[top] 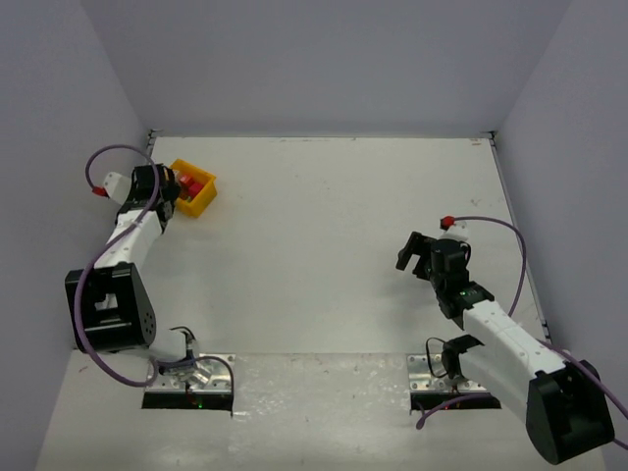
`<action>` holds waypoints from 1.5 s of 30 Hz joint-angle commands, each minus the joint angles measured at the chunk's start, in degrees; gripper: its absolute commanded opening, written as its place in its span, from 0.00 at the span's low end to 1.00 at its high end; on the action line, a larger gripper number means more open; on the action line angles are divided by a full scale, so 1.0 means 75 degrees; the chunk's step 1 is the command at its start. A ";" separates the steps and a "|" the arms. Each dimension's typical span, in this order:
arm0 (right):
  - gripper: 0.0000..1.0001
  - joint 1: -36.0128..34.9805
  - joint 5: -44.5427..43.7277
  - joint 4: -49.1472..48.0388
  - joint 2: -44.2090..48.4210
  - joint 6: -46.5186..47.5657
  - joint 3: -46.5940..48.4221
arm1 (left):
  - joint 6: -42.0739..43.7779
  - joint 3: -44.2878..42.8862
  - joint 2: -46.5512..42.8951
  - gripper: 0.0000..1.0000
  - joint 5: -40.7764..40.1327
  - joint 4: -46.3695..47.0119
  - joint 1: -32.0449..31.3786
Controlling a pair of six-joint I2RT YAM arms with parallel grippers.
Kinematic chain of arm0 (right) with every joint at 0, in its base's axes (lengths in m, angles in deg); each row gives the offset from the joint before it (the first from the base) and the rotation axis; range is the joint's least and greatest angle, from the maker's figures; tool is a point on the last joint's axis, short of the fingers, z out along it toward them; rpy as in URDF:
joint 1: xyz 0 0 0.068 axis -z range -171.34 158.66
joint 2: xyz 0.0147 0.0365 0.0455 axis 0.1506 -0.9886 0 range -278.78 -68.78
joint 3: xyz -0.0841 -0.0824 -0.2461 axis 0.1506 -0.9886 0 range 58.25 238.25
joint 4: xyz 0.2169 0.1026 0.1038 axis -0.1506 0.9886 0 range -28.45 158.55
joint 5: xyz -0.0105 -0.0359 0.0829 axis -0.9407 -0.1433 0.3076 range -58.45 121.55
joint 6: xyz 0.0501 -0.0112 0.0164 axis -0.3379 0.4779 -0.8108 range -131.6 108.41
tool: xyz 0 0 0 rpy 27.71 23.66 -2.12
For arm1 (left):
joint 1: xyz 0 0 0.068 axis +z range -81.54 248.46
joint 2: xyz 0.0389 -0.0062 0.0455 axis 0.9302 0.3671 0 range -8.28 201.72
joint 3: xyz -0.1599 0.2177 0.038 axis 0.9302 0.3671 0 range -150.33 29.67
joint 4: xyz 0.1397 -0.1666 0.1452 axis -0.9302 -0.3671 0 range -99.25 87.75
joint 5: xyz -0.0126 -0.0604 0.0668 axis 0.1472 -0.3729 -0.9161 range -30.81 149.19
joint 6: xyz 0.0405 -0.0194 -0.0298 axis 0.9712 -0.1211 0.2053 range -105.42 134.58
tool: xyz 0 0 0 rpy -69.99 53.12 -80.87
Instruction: Build the wood block tower
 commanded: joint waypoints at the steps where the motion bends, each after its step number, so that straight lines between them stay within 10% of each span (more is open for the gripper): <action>1: 0.99 0.0045 -0.0247 -0.0173 -0.0188 0.0005 0.0377 | 0.0354 -0.1221 0.1346 0.94 0.0192 0.0401 0.0366; 9: 0.99 0.0046 -0.0284 -0.0035 -0.0145 0.0005 0.0398 | 0.0815 -0.3375 0.3509 0.73 0.0635 -0.0449 0.0582; 15: 0.99 0.0053 -0.0296 -0.0046 -0.0206 -0.0018 0.0422 | 0.0665 -0.3110 0.3661 0.41 0.0438 -0.0489 0.0582; 26: 0.99 0.0042 -0.0269 0.0195 -0.0270 -0.0018 0.0539 | 0.0629 -0.2900 0.3920 0.22 0.0637 -0.0475 0.0582; 29: 0.99 0.0042 -0.0262 0.0217 -0.0236 -0.0030 0.0539 | 0.0723 -0.2889 0.3859 0.01 0.0636 -0.0441 0.0582; 36: 0.99 0.0043 -0.0274 0.0212 -0.0131 -0.0025 0.0497 | 0.1326 -0.2723 0.2981 0.00 0.0453 -0.0068 0.0044; 45: 0.99 0.0042 -0.0388 0.0329 0.0010 -0.0040 0.0449 | 0.2785 -0.2520 0.1704 0.00 -0.2113 0.0524 -0.3035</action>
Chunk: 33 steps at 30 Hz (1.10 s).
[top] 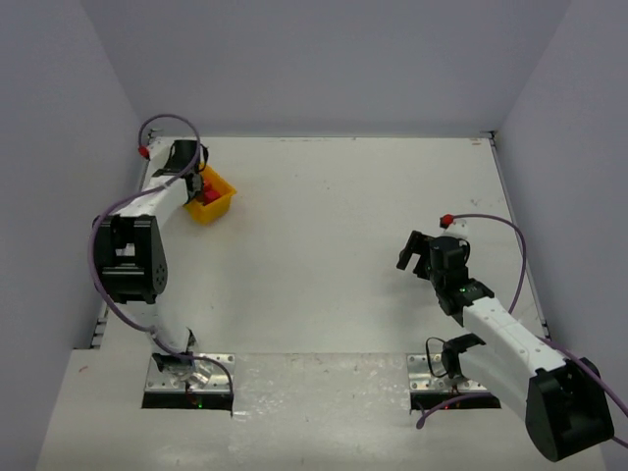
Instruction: Build the wood block tower
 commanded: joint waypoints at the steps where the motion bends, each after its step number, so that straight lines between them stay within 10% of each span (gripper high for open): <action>1: 0.99 0.0046 -0.0223 -0.0123 0.0240 -0.0044 0.0200 | 0.0922 -0.0084 -0.0973 0.00 -0.1519 0.0861 -0.1627; 14: 0.99 0.0043 0.0064 -0.0102 0.0495 -0.0043 0.0133 | 0.5493 -0.0457 -0.0971 0.00 -0.2147 0.3198 -0.4228; 33: 0.99 0.0044 -0.0417 0.0444 0.0334 -0.0074 0.0337 | 0.9985 -0.0646 -0.0796 0.00 0.0897 0.4517 -0.4368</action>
